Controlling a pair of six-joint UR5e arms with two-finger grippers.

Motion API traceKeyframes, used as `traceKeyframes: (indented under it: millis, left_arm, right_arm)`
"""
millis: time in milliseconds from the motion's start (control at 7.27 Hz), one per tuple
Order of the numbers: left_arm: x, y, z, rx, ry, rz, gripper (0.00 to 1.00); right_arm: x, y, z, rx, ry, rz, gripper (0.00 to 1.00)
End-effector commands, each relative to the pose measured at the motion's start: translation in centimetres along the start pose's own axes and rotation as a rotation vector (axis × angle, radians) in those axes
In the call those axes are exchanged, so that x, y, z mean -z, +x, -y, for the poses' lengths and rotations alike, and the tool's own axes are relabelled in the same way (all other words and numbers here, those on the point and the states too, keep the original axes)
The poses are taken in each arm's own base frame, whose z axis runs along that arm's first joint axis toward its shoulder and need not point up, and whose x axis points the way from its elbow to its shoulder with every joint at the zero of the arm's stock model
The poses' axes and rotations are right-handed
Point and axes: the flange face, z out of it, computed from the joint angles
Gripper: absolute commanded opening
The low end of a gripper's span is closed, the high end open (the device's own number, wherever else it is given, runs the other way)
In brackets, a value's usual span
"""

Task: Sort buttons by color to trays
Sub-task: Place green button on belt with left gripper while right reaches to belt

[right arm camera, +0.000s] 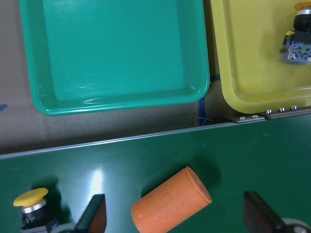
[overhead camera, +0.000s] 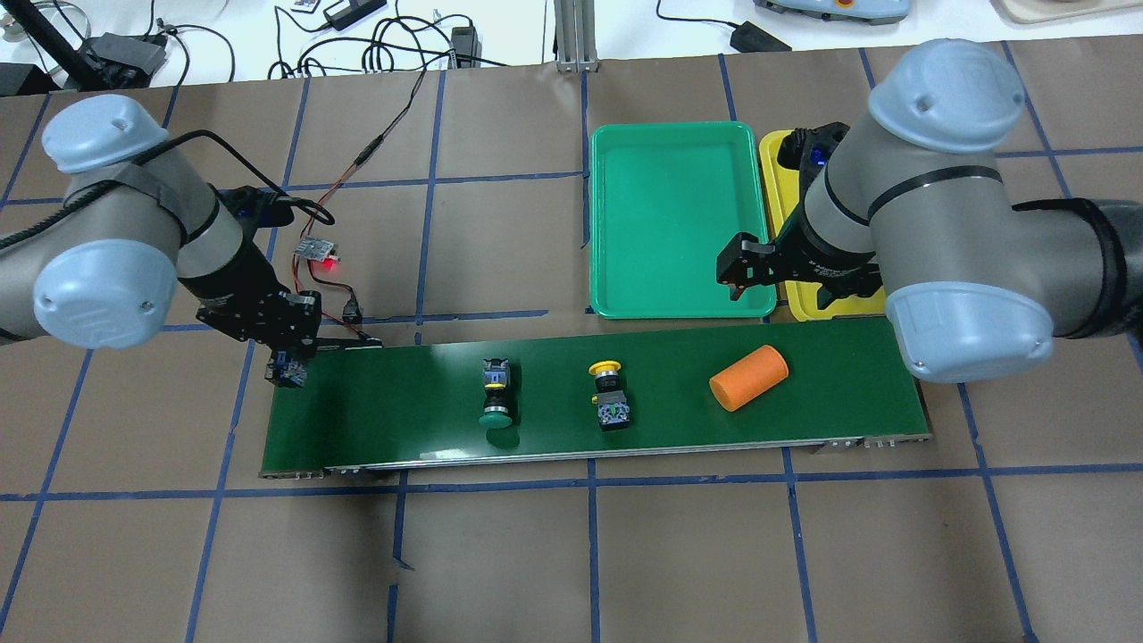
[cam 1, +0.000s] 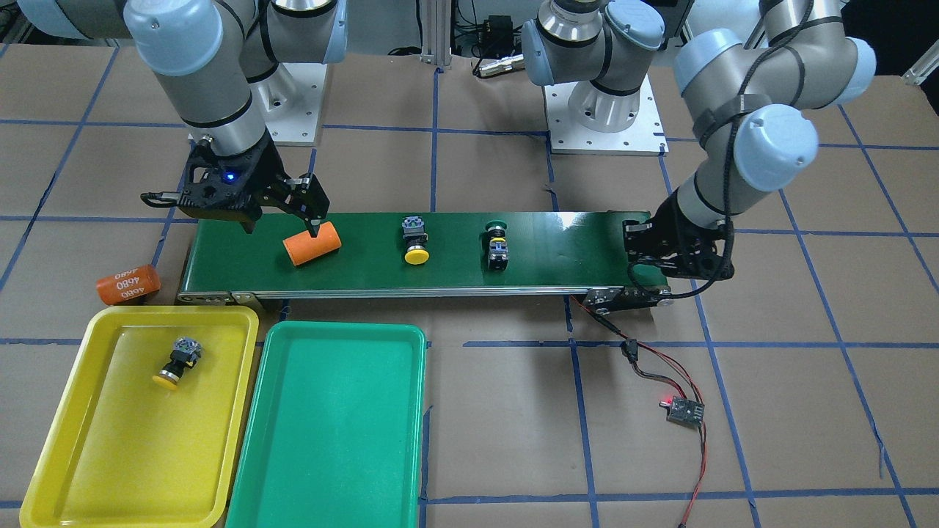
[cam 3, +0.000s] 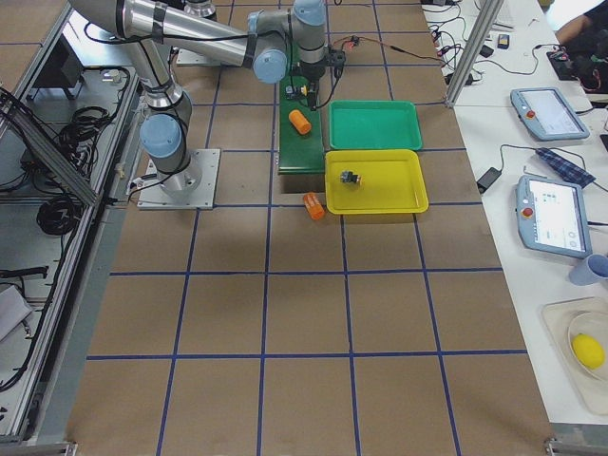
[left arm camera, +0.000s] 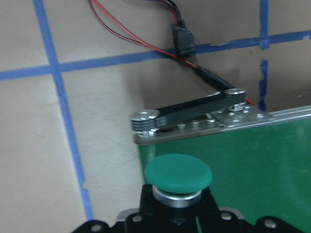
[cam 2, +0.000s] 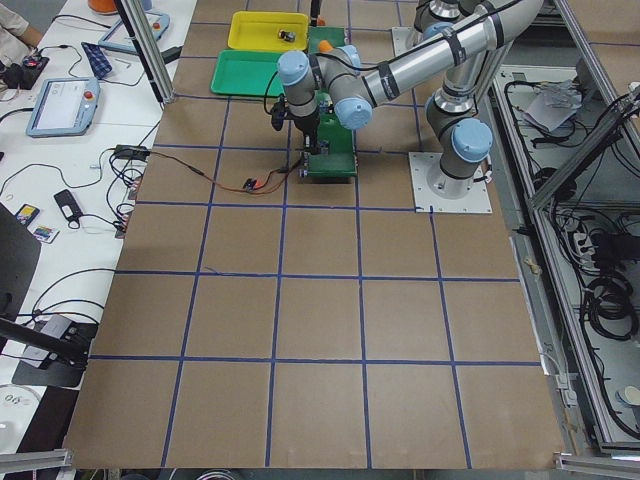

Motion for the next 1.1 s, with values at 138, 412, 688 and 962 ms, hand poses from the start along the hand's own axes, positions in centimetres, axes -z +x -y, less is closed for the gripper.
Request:
traceKeyframes:
  millis: [138, 412, 688, 962]
  left_arm:
    - [-4.5, 3.3, -0.3, 0.037, 0.057, 0.020, 0.18]
    - [-3.8, 3.8, -0.9, 0.031, 0.067, 0.030, 1.00]
    - [-1.5, 4.2, -1.9, 0.027, 0.076, 0.030, 1.00]
    - [4.4, 4.4, -2.1, 0.028, 0.090, 0.031, 1.00]
  right_arm:
    - [-2.4, -3.2, -1.2, 0.028, -0.045, -0.009, 1.00]
    - [-3.2, -3.3, -1.4, -0.028, -0.063, -0.006, 1.00]
    - [-4.8, -5.1, -2.0, -0.057, -0.093, -0.017, 1.00]
    - [-6.1, -7.2, -3.2, -0.096, -0.116, -0.044, 1.00]
